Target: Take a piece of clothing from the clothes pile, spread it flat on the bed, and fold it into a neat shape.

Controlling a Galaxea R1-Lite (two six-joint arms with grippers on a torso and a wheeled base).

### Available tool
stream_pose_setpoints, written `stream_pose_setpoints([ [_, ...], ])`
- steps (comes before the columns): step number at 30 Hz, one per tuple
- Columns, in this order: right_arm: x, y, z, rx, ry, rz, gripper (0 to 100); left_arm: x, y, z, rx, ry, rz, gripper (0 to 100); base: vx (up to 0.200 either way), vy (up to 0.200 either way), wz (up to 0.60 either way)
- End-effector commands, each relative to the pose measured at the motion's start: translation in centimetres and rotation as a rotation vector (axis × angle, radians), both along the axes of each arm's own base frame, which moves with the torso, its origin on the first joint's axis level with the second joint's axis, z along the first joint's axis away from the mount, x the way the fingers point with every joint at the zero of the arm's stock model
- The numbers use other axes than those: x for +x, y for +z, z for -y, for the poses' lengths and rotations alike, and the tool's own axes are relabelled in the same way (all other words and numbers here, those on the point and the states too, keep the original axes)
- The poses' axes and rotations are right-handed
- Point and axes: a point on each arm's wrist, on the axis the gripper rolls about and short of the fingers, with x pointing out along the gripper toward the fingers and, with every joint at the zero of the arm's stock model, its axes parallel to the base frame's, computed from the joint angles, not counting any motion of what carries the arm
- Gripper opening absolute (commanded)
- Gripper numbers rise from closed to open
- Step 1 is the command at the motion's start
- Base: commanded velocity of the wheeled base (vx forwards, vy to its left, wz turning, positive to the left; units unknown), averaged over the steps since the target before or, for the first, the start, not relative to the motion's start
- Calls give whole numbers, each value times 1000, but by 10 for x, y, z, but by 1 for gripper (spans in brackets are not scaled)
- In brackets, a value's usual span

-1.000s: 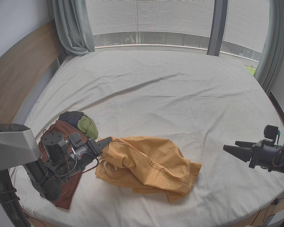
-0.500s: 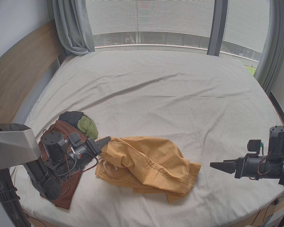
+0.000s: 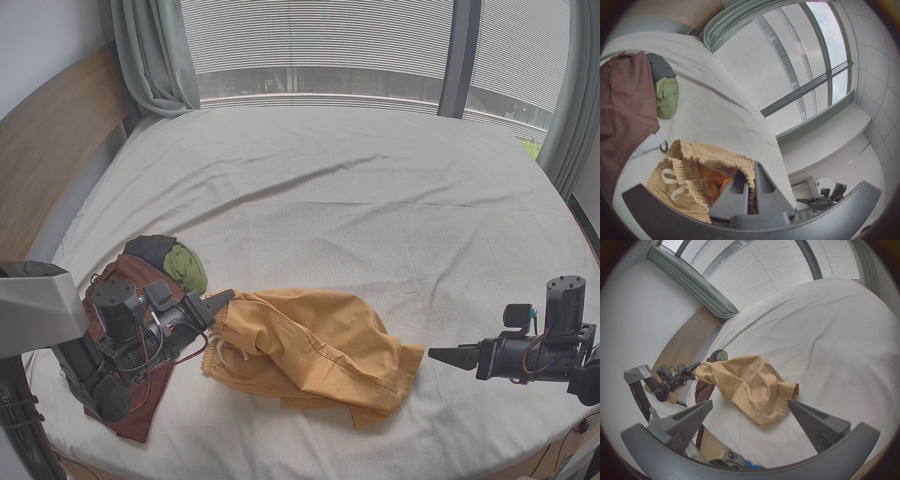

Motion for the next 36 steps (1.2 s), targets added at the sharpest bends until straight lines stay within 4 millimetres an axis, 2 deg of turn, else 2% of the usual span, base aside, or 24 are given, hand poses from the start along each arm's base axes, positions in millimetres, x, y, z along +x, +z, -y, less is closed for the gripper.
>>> stream_pose_setpoints([
  [1,5,-21,-2,-17,-7,-90,100,0,0,0,0,0,-1,0,0,0,0],
  [17,14,-48,-4,-19,26,-220,100,13,-11,4,11,36,-7,0,0,0,0],
  [23,22,-77,-7,-18,27,-244,100,15,-12,1,11,46,-8,0,0,0,0],
  [24,22,-77,-7,-18,27,-244,100,15,-12,1,11,46,-8,0,0,0,0],
  [25,24,-86,-8,-8,20,-241,100,15,-12,0,11,48,-7,0,0,0,0],
  [36,31,-117,-13,60,-17,-224,100,16,-12,0,10,49,-5,0,0,0,0],
])
